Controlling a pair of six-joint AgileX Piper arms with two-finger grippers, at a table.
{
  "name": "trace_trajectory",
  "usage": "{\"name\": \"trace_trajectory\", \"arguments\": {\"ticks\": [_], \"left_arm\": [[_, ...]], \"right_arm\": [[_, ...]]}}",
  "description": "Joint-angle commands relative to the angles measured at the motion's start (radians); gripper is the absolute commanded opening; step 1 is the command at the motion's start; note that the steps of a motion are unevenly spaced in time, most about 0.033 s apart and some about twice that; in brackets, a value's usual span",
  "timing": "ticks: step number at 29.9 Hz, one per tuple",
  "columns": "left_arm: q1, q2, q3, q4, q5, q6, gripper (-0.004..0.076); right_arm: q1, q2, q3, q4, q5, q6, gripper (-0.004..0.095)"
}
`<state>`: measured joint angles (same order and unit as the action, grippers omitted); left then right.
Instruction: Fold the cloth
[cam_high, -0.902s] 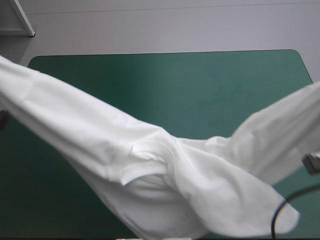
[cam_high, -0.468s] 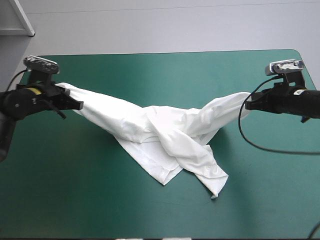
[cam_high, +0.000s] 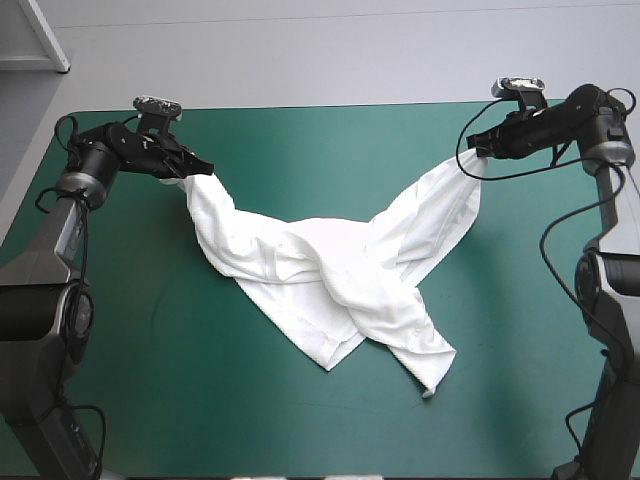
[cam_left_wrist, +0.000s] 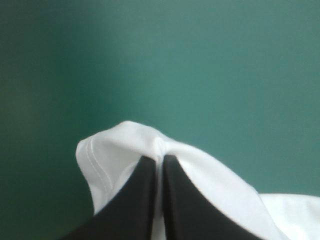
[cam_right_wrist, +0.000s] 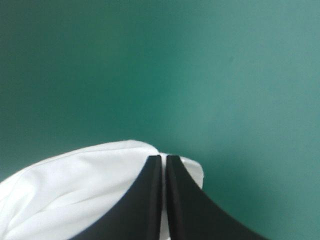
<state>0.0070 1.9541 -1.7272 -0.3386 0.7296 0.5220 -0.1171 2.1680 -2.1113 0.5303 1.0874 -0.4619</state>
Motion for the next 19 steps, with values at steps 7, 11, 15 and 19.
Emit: {"name": "trace_trajectory", "arguments": {"ticks": [7, 11, 15, 19], "left_arm": [[-0.001, -0.043, -0.068, -0.021, -0.016, -0.012, 0.0020], [-0.001, -0.043, -0.068, -0.024, 0.013, -0.003, 0.0111], [-0.001, -0.043, -0.068, -0.027, 0.067, 0.009, 0.0378], [-0.001, -0.060, -0.068, -0.027, 0.084, 0.010, 0.0485]], "right_arm": [[-0.006, 0.028, -0.229, -0.094, 0.065, 0.057, 0.0005], [-0.006, 0.011, -0.229, -0.113, 0.092, 0.034, 0.0068], [-0.006, -0.008, -0.228, -0.110, 0.092, 0.064, 0.0443], [-0.006, -0.037, -0.228, -0.141, 0.092, 0.106, 0.0776]]}}
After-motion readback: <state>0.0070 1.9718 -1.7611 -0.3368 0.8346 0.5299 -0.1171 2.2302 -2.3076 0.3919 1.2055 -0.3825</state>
